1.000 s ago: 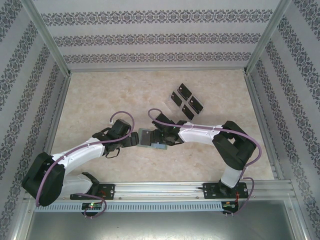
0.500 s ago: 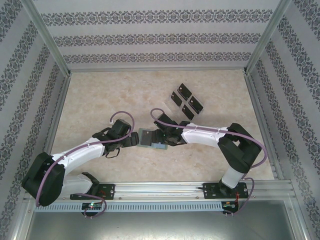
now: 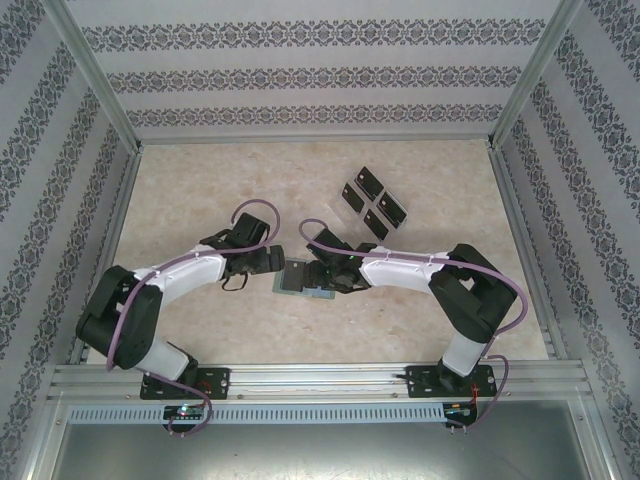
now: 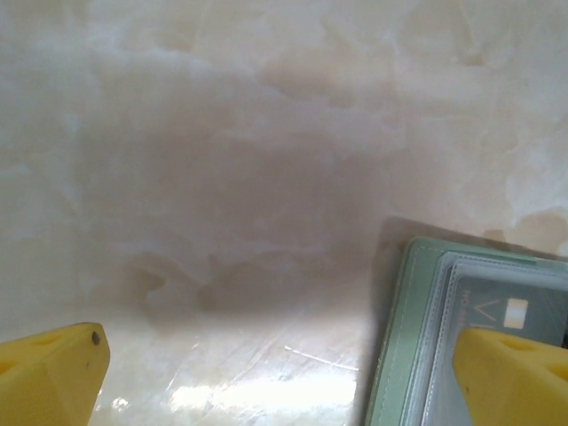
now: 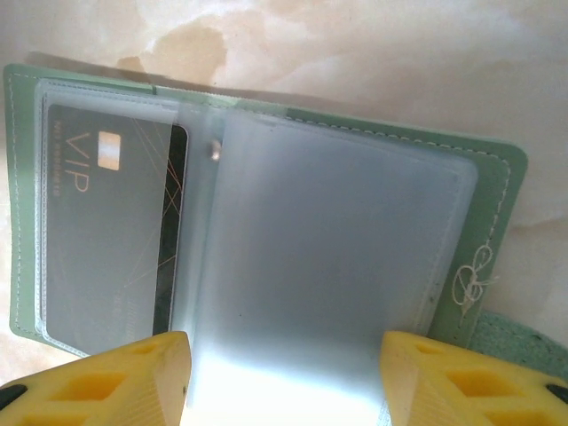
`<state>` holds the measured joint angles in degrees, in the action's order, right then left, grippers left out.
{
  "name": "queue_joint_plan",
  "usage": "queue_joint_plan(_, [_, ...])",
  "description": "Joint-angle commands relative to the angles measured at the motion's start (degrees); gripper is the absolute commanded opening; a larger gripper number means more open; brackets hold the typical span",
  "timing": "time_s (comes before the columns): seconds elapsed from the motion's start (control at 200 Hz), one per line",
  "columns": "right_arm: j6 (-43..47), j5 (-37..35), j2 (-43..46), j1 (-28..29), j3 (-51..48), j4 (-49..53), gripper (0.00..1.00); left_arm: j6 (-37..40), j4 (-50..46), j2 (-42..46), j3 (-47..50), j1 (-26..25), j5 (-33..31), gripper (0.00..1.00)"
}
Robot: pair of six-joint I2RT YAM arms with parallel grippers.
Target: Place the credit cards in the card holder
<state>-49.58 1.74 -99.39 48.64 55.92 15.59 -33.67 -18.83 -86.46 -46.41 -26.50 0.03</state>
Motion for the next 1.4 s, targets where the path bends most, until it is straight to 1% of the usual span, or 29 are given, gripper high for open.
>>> queue_joint_plan(0.0, [-0.6,-0.7,-1.1,0.7,-0.1,0.2,0.6,3.3,0.0,-1.9,-1.6,0.5,1.9,1.0])
queue_joint_plan(0.22, [-0.5,-0.1,-1.7,0.7,0.5,-0.1,0.6,3.9,0.1,-6.3,-2.4,0.5,2.3,1.0])
queue_joint_plan(0.455, [0.0,1.2,-3.3,1.1,2.7,0.0,0.59,2.2,1.2,-7.8,-0.2,0.4,2.9,1.0])
queue_joint_plan(0.824, [-0.1,2.4,-5.8,2.0,5.9,-0.1,0.59,1.2,3.3,-7.5,2.2,0.5,4.2,1.0])
queue_joint_plan(1.059, [-0.5,3.8,-5.8,2.4,6.6,-2.6,0.59,1.1,4.2,-7.4,3.1,0.4,4.6,1.0])
queue_joint_plan(1.394, [-0.5,4.4,-5.9,3.4,8.7,-3.0,0.59,0.8,5.0,-6.8,4.3,0.4,4.7,1.0])
